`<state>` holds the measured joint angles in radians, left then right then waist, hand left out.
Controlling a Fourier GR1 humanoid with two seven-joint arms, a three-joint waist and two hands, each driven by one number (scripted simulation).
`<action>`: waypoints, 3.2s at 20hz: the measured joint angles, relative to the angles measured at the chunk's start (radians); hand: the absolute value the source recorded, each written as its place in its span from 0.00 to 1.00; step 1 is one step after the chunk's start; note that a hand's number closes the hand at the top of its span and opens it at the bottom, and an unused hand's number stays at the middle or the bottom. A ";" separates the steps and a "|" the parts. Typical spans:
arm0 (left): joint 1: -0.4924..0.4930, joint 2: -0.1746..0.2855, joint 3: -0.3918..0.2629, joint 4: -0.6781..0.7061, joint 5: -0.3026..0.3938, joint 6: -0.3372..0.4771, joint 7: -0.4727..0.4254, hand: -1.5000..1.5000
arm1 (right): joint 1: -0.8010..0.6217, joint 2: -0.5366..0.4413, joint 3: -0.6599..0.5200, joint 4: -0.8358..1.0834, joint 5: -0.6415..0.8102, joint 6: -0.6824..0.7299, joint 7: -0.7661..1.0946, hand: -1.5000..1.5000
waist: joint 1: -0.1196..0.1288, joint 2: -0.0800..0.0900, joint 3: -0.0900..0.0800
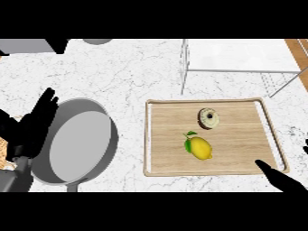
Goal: Pick the cupcake from the tray and place it in the tiered shelf
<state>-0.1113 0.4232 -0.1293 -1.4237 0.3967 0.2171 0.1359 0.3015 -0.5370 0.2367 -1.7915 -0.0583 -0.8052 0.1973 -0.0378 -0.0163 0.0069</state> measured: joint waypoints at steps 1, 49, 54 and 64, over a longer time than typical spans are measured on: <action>-0.007 0.001 0.000 0.003 0.003 -0.006 0.006 0.50 | -0.001 -0.021 0.016 -0.033 0.014 0.002 0.044 0.00 | 0.006 0.002 -0.001; -0.026 -0.037 0.001 0.037 -0.033 -0.042 0.032 0.50 | -0.693 0.169 0.206 0.406 0.610 0.329 1.057 0.00 | 0.052 0.004 0.004; -0.012 -0.040 -0.001 0.020 -0.036 -0.043 0.039 0.50 | -0.710 0.225 0.184 0.500 0.664 0.339 1.053 0.00 | 0.048 0.003 0.005; -0.002 -0.041 0.019 0.022 -0.036 -0.053 0.041 0.50 | -0.750 0.319 0.123 0.613 0.780 0.336 1.019 0.00 | 0.038 0.003 0.006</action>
<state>-0.1132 0.3826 -0.1106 -1.4022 0.3606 0.1637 0.1770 -0.4481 -0.2179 0.3599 -1.1788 0.7222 -0.4687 1.2167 0.0005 -0.0129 0.0132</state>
